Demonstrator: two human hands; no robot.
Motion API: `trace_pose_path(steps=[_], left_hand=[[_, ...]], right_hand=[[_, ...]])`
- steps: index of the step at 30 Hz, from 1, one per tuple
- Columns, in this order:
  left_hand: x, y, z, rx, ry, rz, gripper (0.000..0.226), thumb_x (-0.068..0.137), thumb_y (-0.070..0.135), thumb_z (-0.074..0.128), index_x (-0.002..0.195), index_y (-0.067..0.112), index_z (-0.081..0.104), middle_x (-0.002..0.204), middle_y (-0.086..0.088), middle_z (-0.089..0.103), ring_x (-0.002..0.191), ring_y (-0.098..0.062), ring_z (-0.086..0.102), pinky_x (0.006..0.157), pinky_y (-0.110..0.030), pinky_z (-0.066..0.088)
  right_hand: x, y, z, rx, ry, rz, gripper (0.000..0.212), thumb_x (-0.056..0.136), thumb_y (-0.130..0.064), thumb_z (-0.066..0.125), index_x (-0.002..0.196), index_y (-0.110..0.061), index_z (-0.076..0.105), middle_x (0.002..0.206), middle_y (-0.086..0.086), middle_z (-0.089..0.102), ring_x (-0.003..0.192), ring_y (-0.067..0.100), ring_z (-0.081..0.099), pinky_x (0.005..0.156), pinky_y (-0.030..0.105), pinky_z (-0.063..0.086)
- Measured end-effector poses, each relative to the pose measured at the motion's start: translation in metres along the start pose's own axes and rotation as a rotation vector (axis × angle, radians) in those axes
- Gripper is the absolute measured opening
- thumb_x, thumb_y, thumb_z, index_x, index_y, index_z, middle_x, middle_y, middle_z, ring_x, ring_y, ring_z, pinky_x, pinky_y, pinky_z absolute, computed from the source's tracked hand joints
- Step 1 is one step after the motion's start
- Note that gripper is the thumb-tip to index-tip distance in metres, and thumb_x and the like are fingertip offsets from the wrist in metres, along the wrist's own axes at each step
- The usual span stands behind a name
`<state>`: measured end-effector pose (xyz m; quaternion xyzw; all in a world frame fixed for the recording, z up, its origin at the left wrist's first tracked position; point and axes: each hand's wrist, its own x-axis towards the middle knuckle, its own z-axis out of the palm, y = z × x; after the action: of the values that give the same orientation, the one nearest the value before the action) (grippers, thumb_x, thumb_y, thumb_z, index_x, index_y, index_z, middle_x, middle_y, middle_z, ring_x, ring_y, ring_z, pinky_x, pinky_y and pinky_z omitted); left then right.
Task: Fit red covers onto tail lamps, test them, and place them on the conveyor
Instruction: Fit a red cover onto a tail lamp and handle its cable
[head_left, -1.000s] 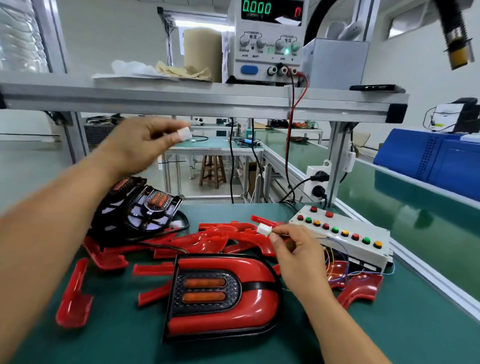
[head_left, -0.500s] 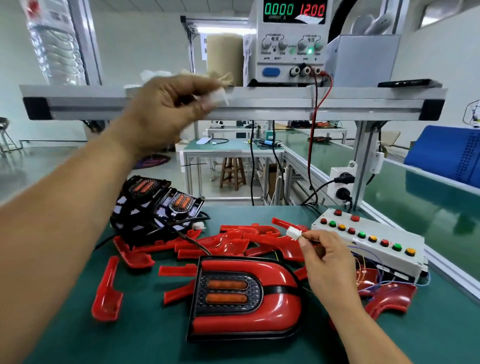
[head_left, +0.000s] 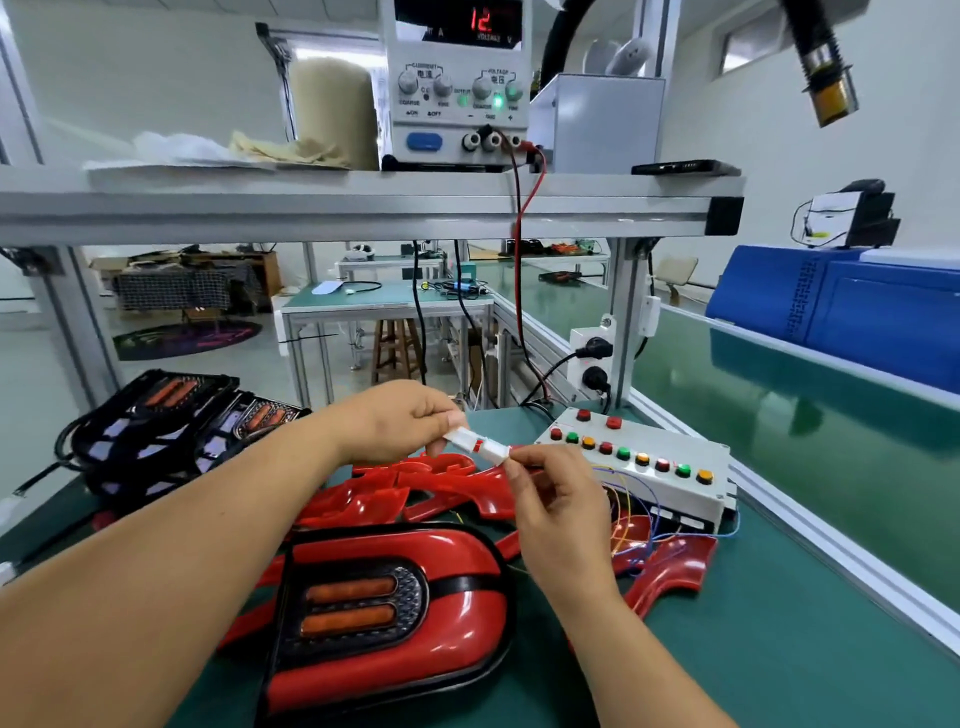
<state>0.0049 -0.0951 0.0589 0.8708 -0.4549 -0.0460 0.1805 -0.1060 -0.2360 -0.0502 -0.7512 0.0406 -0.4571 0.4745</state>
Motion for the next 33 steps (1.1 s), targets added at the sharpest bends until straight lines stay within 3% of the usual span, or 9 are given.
trace_pose_path(steps=[4,11,14,20,26,30,32,33], left_hand=[[0.002,0.001,0.008,-0.036,0.003,-0.001,0.039,0.105,0.026,0.042,0.070,0.017,0.057,0.055,0.011,0.051,0.044,-0.002,0.041,0.050,-0.013,0.033],[0.000,0.004,0.011,-0.050,-0.006,0.007,0.046,0.104,0.029,0.042,0.061,0.019,0.052,0.063,0.000,0.052,0.062,-0.017,0.046,0.066,-0.028,0.042],[0.001,0.006,0.014,-0.027,-0.009,0.013,0.046,0.104,0.029,0.043,0.059,0.022,0.051,0.058,0.008,0.050,0.058,-0.011,0.045,0.064,-0.024,0.039],[0.005,0.006,0.019,0.010,-0.008,0.003,0.045,0.104,0.029,0.043,0.060,0.021,0.049,0.059,0.005,0.048,0.051,-0.006,0.041,0.054,-0.016,0.034],[0.014,0.008,0.022,0.037,-0.004,0.014,0.043,0.104,0.021,0.043,0.061,0.020,0.044,0.056,0.007,0.044,0.045,0.001,0.039,0.053,-0.013,0.033],[0.013,0.008,0.025,0.196,-0.051,-0.036,0.039,0.104,0.033,0.041,0.071,0.023,0.057,0.071,0.007,0.062,0.066,-0.005,0.052,0.064,-0.015,0.038],[0.005,0.004,0.023,0.324,0.023,-0.088,0.027,0.101,0.044,0.043,0.107,0.035,0.068,0.109,0.011,0.070,0.099,-0.010,0.061,0.084,-0.025,0.044],[-0.002,0.000,0.021,0.394,0.115,-0.100,0.028,0.099,0.048,0.046,0.122,0.043,0.063,0.124,0.015,0.066,0.113,-0.011,0.059,0.095,-0.031,0.044]], right_hand=[[0.000,0.001,0.002,-0.042,0.019,-0.029,0.012,0.088,-0.009,0.069,0.088,-0.021,0.069,0.087,-0.011,0.060,0.083,0.005,0.058,0.075,0.019,0.047],[-0.002,-0.001,0.001,-0.136,-0.002,-0.120,0.008,0.087,-0.006,0.070,0.089,-0.013,0.073,0.087,-0.007,0.060,0.083,0.001,0.056,0.072,0.009,0.043],[-0.002,-0.002,0.001,-0.158,-0.014,-0.129,0.006,0.086,-0.006,0.070,0.086,-0.012,0.072,0.084,-0.008,0.059,0.083,0.000,0.055,0.071,0.005,0.040],[-0.002,-0.001,0.003,-0.170,-0.038,-0.100,0.006,0.087,-0.005,0.068,0.083,-0.010,0.070,0.081,-0.006,0.060,0.078,0.004,0.054,0.068,0.010,0.041],[-0.002,0.001,0.010,-0.176,-0.012,-0.044,0.007,0.087,-0.005,0.067,0.082,-0.009,0.069,0.080,-0.005,0.060,0.077,0.006,0.053,0.067,0.009,0.040],[0.000,0.007,0.010,-0.222,-0.110,0.053,0.006,0.089,-0.012,0.066,0.087,-0.013,0.071,0.086,-0.007,0.060,0.079,0.005,0.053,0.072,0.014,0.041],[0.000,0.012,0.009,-0.268,-0.147,0.095,0.009,0.090,-0.015,0.065,0.093,-0.015,0.074,0.088,-0.010,0.060,0.081,0.004,0.052,0.075,0.015,0.040],[0.001,0.014,0.008,-0.289,-0.147,0.112,0.012,0.091,-0.015,0.064,0.095,-0.015,0.075,0.090,-0.010,0.061,0.082,0.003,0.051,0.075,0.013,0.039]])
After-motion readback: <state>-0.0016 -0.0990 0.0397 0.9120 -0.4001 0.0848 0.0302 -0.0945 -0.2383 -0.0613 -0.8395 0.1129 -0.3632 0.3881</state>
